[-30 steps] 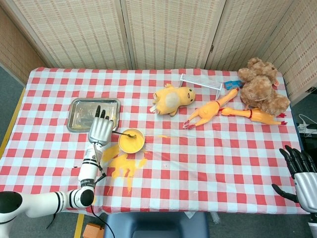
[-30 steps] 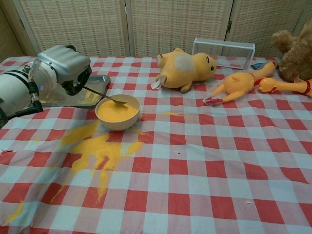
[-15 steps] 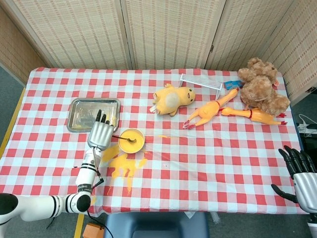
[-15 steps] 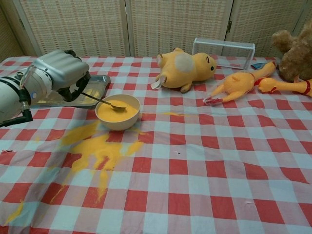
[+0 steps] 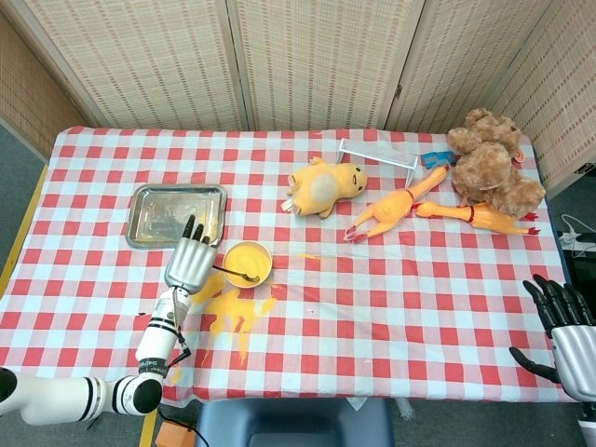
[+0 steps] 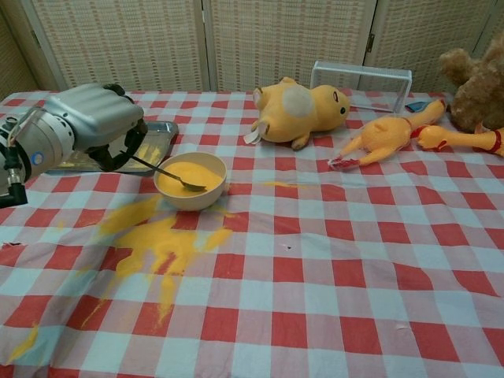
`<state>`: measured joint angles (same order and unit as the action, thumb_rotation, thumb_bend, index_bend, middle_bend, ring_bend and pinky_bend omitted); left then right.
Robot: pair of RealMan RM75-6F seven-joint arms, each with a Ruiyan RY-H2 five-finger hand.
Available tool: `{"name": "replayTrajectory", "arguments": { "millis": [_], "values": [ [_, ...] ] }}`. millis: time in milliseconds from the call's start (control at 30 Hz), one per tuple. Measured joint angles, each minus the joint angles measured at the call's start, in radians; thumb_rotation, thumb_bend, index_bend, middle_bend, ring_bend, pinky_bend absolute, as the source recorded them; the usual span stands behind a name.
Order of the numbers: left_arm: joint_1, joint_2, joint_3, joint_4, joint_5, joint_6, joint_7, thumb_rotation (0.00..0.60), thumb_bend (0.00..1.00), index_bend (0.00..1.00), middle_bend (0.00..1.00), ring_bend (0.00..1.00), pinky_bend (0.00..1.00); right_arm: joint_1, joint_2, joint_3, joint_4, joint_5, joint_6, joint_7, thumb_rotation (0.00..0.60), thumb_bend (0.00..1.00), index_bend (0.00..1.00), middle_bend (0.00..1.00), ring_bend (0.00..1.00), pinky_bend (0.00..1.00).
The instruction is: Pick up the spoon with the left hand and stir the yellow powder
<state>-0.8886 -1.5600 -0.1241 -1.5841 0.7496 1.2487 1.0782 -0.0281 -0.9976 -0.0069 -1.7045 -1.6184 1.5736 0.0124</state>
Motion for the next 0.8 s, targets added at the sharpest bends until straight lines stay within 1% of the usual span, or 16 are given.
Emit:
{"name": "replayTrajectory", "arguments": {
  "millis": [233,367,600,800],
  "values": [
    [-0.013,-0.029,-0.038,0.088,0.012,-0.012,-0.041,0.600,0.73,0.90,0.39,0.13,0.00,0.003,0.000,0.006,0.002,0.016,-0.010,0.000,0.600,0.09,0.00,0.00,0.00,0.00],
    [-0.021,-0.048,-0.056,0.145,0.001,-0.035,-0.058,0.600,0.73,0.90,0.39,0.13,0.00,0.005,0.000,0.010,0.003,0.025,-0.013,-0.001,0.600,0.09,0.00,0.00,0.00,0.00],
    [-0.032,-0.093,-0.057,0.236,-0.009,-0.049,-0.037,0.600,0.73,0.90,0.39,0.14,0.00,0.006,-0.004,0.013,0.001,0.029,-0.014,-0.009,0.600,0.09,0.00,0.00,0.00,0.00],
    [-0.031,-0.100,-0.049,0.236,-0.014,-0.041,-0.002,0.600,0.73,0.90,0.39,0.14,0.00,0.004,-0.003,0.012,-0.001,0.032,-0.014,-0.014,0.600,0.09,0.00,0.00,0.00,0.00]
  ]
}}
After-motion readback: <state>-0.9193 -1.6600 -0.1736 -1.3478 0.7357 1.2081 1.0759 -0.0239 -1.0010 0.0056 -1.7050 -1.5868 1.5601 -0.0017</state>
